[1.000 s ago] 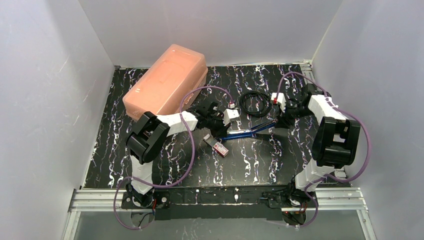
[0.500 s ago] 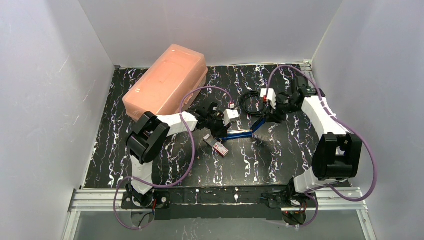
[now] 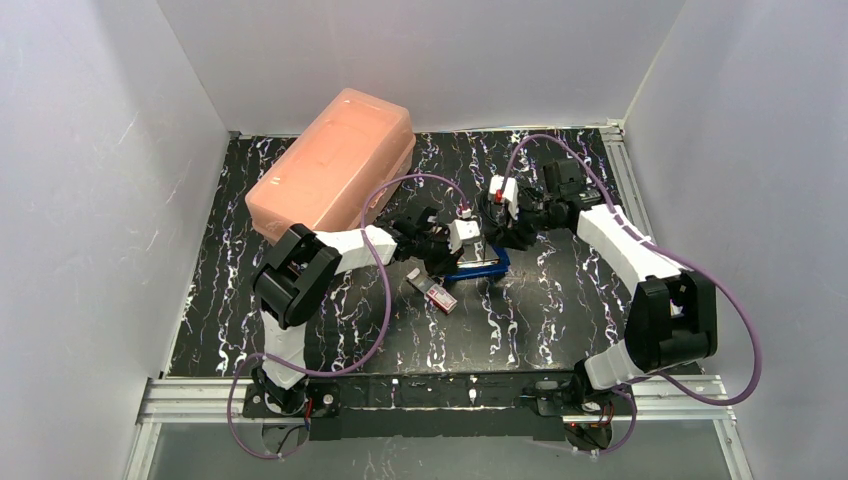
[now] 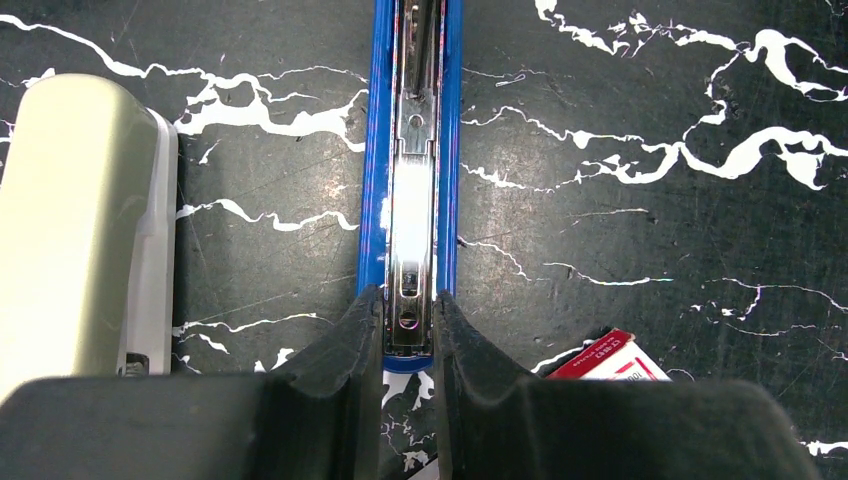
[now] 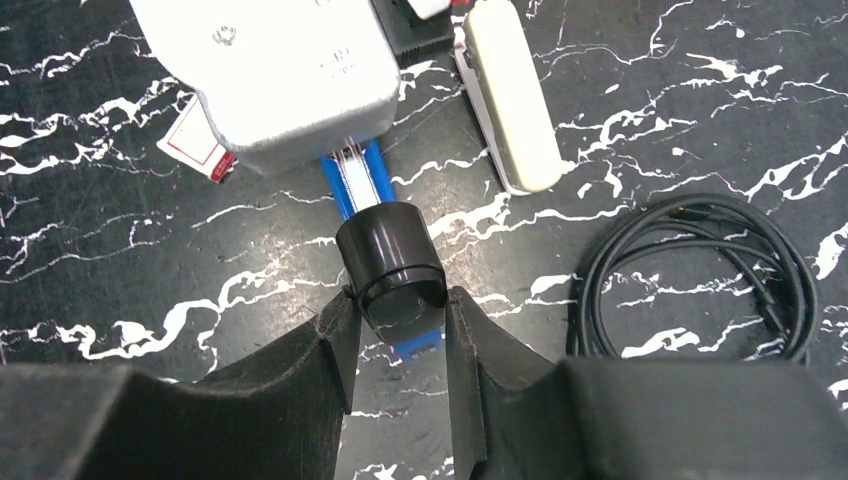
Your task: Load the staples into the stapler
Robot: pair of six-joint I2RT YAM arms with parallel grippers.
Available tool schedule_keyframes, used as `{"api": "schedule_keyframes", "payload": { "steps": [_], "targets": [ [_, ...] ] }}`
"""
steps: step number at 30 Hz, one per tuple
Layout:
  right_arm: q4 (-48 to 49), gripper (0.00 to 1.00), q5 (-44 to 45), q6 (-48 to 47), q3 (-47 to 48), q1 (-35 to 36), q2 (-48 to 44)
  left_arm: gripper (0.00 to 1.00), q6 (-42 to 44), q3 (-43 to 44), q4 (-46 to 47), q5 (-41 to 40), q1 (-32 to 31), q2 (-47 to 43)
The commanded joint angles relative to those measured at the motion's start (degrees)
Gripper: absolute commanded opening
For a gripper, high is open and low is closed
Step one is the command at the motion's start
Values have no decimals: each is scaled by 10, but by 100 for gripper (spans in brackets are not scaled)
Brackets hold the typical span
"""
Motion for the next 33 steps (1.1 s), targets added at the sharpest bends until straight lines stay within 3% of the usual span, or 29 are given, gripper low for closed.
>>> {"api": "schedule_keyframes", "payload": {
  "steps": [1, 24, 27, 33],
  "targets": [
    [48, 12, 5, 75, -18, 13, 7, 0, -4, -12, -7, -5, 1, -21],
    [164, 8, 40, 160, -98, 83, 49, 0, -3, -18, 2, 3, 1, -20],
    [171, 17, 39, 160, -105, 84, 56, 0, 2, -19, 2, 9, 1, -21],
    [165, 53, 40, 120, -109, 77, 58, 0, 29, -29, 2, 24, 1, -34]
  ]
}}
